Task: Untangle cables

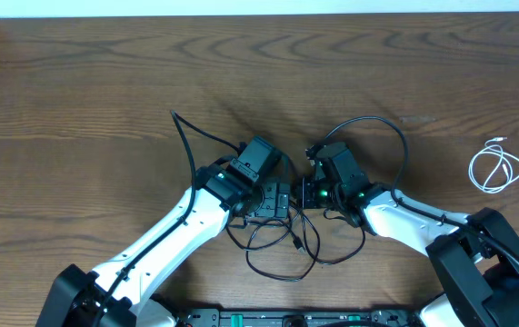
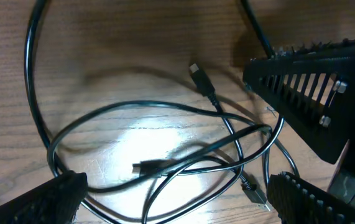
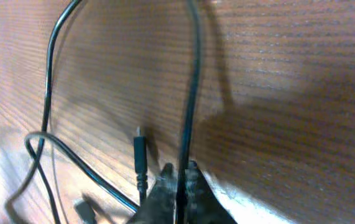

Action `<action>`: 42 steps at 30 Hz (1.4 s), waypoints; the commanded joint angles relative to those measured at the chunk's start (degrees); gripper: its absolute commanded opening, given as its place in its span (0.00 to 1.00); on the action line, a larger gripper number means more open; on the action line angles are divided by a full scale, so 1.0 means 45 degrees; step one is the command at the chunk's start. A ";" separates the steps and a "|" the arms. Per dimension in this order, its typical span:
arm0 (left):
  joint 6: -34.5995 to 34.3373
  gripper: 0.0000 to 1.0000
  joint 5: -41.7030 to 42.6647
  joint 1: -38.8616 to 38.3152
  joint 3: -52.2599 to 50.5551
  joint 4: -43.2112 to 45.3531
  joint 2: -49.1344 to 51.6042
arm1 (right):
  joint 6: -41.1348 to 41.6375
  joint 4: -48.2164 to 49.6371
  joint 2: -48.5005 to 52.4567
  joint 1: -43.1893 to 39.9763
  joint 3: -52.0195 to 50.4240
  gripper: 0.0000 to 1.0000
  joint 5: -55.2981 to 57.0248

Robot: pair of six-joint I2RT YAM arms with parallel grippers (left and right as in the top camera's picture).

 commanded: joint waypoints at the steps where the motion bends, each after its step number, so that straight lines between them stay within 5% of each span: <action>1: 0.0083 0.98 0.0058 0.0005 0.0189 0.0277 -0.0034 | -0.0019 0.0019 0.0063 0.0049 -0.0073 0.01 -0.0102; 42: 0.0078 0.98 0.0058 0.0005 0.0189 0.0811 -0.0034 | -0.0024 -0.0087 0.0063 0.0053 -0.0073 0.01 -0.0097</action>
